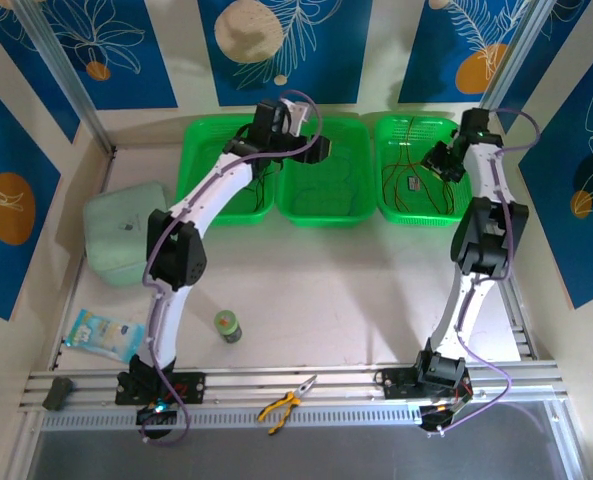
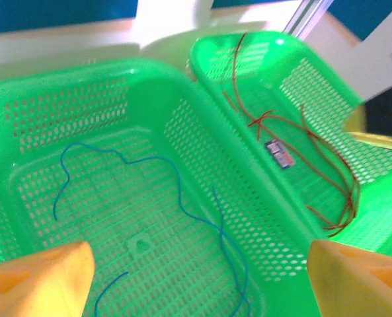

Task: Untangle the cables

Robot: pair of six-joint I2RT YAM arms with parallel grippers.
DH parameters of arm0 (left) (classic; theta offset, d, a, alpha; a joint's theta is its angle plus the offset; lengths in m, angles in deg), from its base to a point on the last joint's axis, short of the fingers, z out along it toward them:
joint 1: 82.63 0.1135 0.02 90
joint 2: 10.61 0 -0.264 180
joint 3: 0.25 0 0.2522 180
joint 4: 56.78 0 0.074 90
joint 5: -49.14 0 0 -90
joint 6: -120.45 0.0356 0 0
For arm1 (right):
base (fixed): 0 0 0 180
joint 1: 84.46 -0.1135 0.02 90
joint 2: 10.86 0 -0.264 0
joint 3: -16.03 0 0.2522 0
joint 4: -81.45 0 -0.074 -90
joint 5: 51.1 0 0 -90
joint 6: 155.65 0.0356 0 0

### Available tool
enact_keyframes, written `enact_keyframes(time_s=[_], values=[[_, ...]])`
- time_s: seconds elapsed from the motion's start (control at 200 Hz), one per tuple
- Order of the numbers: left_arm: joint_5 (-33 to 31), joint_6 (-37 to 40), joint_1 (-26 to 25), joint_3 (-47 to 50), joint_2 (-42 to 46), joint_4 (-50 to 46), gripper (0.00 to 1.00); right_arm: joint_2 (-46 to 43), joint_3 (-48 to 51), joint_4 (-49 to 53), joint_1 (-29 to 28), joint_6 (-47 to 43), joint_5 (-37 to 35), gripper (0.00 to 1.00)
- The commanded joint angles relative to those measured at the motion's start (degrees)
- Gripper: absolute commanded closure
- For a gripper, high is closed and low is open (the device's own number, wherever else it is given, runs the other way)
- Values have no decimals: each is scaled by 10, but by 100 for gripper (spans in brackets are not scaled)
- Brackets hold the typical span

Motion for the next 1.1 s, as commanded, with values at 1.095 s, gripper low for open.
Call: enact_keyframes(time_s=[1.095], values=[[69,-40,14,75,66,38,19,249,-280,145,-17,-281,-101,74]])
